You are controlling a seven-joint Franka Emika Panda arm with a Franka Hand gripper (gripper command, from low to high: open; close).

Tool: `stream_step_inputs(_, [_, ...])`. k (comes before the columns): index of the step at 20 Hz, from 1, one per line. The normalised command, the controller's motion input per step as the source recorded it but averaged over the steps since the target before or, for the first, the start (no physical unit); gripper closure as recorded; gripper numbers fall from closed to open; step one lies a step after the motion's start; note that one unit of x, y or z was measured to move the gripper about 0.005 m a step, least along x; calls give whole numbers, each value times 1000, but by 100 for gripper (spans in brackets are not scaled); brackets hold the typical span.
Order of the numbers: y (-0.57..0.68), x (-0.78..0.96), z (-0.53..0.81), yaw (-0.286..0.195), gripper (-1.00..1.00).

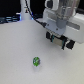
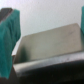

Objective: Open the kcup holder, insert the kcup into the holder, and close the kcup holder

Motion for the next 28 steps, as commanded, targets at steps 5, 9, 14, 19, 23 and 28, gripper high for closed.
stream_step_inputs(5, [-633,374,183,-165,-100])
stream_step_inputs(9, [-626,340,28,-209,-100])
stream_step_inputs(14, [-447,335,-3,-249,-100])
stream_step_inputs(19, [-180,478,-48,-259,-100])
stream_step_inputs(23, [-59,533,-189,-224,-100])
stream_step_inputs(28, [-245,313,-239,-127,-100])
